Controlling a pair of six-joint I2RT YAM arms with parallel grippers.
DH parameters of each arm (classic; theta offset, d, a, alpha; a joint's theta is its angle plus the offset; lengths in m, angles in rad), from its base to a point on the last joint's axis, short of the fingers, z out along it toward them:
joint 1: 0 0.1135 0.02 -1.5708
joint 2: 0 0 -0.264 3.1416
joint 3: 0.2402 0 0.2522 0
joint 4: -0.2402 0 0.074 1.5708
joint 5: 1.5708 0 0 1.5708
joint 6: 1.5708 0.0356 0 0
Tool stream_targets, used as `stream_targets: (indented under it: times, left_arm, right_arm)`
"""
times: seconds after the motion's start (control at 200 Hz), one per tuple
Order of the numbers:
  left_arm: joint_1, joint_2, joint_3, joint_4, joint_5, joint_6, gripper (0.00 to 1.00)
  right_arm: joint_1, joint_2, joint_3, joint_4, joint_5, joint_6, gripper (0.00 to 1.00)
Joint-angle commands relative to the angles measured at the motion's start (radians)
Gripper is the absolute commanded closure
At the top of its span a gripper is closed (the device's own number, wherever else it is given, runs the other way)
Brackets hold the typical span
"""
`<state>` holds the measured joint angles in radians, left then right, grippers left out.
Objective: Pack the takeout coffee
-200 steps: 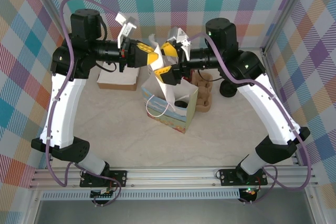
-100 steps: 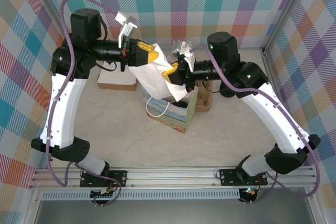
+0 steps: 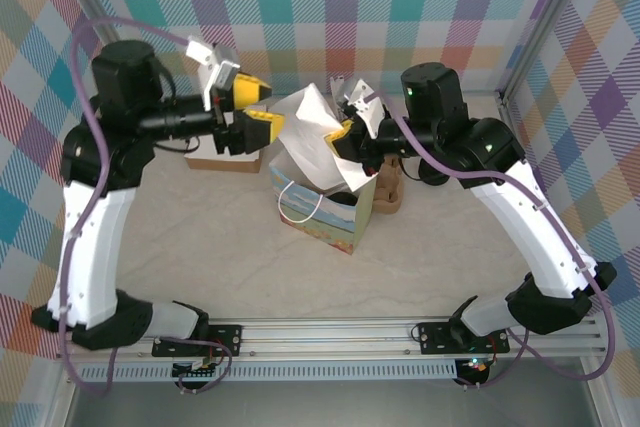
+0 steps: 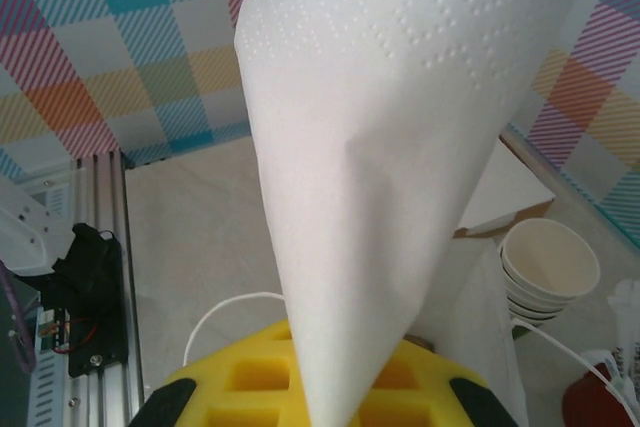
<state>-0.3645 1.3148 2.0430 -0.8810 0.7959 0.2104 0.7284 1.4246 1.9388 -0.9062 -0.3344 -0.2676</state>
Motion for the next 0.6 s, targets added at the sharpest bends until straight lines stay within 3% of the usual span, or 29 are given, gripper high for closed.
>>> stream_targets:
  times: [0.0,0.32,0.595]
  left_arm:
    - [-0.01,-0.13,-0.148,0.09,-0.242,-0.003,0.25]
    - [-0.01,-0.412,-0.562,0.183,-0.574,-0.144,0.25]
    - [-0.01,-0.462,-0.665,0.162,-0.635,-0.182,0.26]
  right_arm:
    - [0.003,0.029,0.071,-0.087,0.072,-0.077,1.0]
    - [0.003,0.152,0.171,-0.241,0.116,-0.152,1.0]
    - [0.003,0.258,0.25,-0.388,0.126,-0.162,1.0]
